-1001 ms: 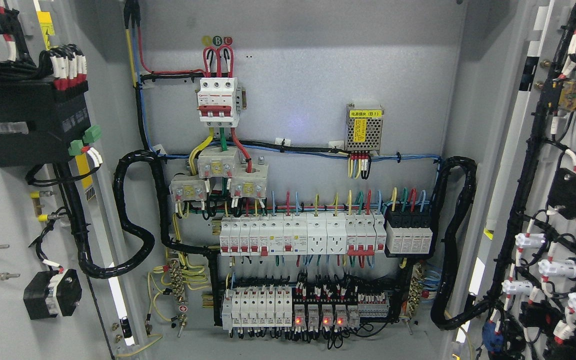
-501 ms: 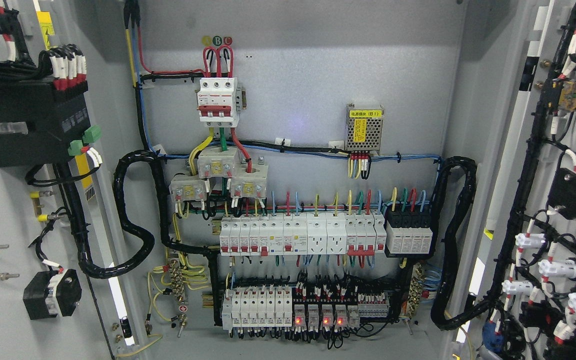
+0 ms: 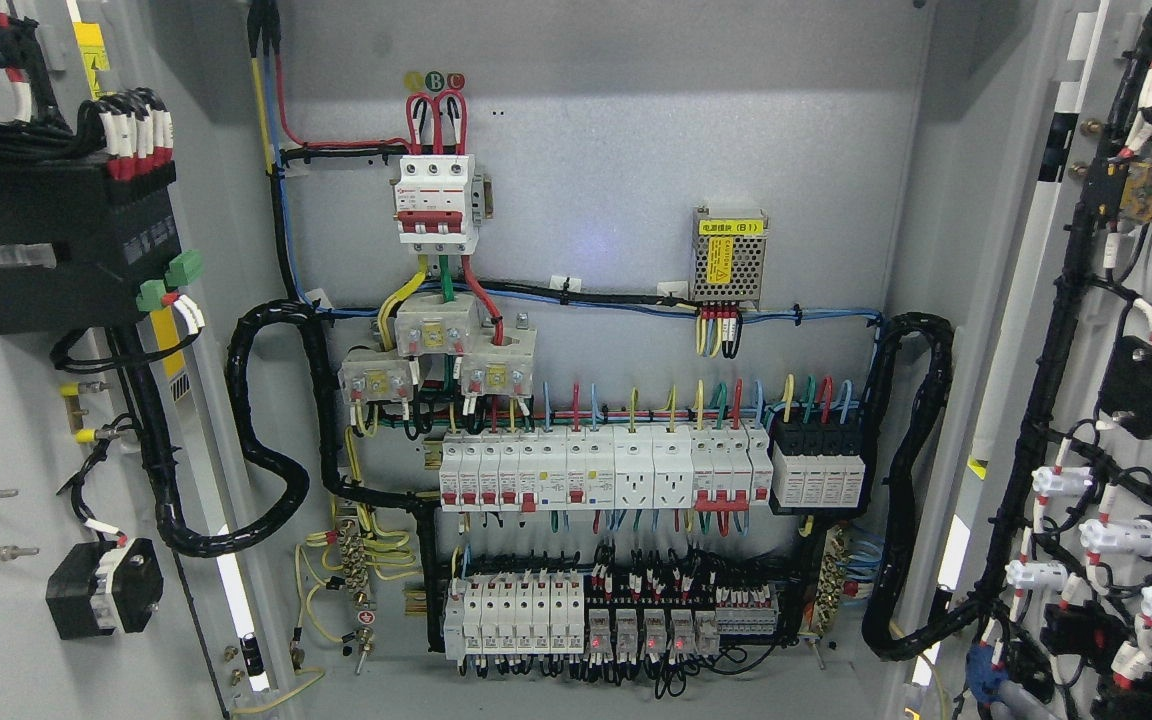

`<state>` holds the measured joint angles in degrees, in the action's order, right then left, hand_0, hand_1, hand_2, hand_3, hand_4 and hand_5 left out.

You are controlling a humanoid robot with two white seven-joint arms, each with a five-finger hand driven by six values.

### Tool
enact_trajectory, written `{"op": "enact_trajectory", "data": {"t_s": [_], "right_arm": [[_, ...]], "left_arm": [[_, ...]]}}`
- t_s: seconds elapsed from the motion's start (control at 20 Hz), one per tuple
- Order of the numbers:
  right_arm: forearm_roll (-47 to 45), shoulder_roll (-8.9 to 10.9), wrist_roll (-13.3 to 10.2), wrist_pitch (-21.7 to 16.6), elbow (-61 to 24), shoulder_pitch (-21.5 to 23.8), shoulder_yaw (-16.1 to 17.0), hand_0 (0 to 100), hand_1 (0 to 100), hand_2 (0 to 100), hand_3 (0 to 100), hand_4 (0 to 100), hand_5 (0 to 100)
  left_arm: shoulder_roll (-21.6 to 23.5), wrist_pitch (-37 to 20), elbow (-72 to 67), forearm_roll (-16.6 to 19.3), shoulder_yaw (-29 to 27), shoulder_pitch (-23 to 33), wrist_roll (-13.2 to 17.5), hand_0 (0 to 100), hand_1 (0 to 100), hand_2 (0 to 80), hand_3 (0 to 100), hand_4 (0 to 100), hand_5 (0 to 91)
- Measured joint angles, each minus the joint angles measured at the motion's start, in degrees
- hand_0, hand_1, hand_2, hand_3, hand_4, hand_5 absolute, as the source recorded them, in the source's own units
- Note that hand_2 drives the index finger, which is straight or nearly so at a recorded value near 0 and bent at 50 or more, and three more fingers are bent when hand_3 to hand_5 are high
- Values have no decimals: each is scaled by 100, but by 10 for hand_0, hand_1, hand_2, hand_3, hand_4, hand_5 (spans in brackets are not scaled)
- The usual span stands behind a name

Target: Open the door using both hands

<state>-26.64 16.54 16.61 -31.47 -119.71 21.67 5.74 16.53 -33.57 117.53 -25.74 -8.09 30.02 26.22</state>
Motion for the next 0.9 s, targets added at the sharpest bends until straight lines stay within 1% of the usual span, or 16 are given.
{"op": "enact_trajectory", "data": {"t_s": [0.1,0.2,0.4,0.5,0.7,0.8,0.9], "right_arm": [[-2,-32,0,-54,-1,28,17,0,500,40,0,0,0],[-5,-62,0,-78,-3,59,50,0,500,40,0,0,0],[-17,-112,-6,-84,-2,103,151,0,500,40,0,0,0],[-41,-136,-6,-84,1,121,221,0,500,40,0,0,0],[-203,-180,-6,-65,10,175,364,0,500,40,0,0,0],[-265,-194,-6,-62,16,208,440,0,500,40,0,0,0],[-307,-205,-6,-59,25,239,515,0,500,40,0,0,0]], "left_arm": [[-12,177,14,-160,-120,-2,-6,120,556,0,0,0,0],[-14,426,9,-407,-250,-2,17,120,556,0,0,0,0],[16,616,-50,-860,-506,-1,236,120,556,0,0,0,0],[33,656,-105,-1003,-635,-2,403,120,556,0,0,0,0],[92,778,-286,-1367,-877,-44,964,120,556,0,0,0,0],[155,831,-412,-1596,-991,-82,1126,120,556,0,0,0,0],[229,875,-549,-1781,-1082,-144,1213,120,556,0,0,0,0]]}}
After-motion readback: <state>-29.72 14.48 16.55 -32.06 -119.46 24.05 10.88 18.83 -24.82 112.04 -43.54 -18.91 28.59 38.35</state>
